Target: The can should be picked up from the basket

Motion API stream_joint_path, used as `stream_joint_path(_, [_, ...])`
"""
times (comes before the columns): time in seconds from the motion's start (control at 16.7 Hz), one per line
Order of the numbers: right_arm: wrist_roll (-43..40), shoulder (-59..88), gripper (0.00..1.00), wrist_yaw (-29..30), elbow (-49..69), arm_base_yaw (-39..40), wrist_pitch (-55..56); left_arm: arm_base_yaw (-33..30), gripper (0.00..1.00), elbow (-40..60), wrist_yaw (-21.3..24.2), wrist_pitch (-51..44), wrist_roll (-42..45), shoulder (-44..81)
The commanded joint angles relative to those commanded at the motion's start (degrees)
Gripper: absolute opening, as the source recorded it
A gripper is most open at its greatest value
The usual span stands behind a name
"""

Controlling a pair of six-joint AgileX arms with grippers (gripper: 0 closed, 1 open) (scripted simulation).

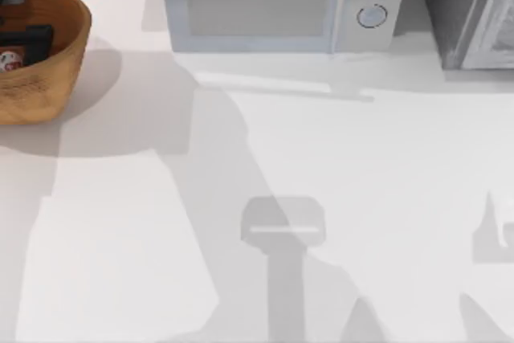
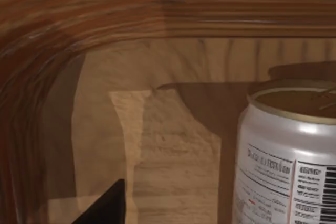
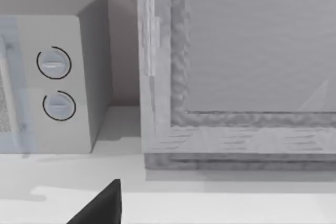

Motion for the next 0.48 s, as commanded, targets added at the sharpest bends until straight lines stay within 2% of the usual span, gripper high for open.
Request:
stream_joint_path(0.06, [0.00,0.00,1.00,0.00,0.00,0.00,0.00,0.00,1.00,0.00,0.00,0.00,0.00,0.00])
stream_joint_path(0.48, [0.00,0.00,1.00,0.00,0.00,0.00,0.00,0.00,0.47,0.00,0.00,0.00,0.00,0.00])
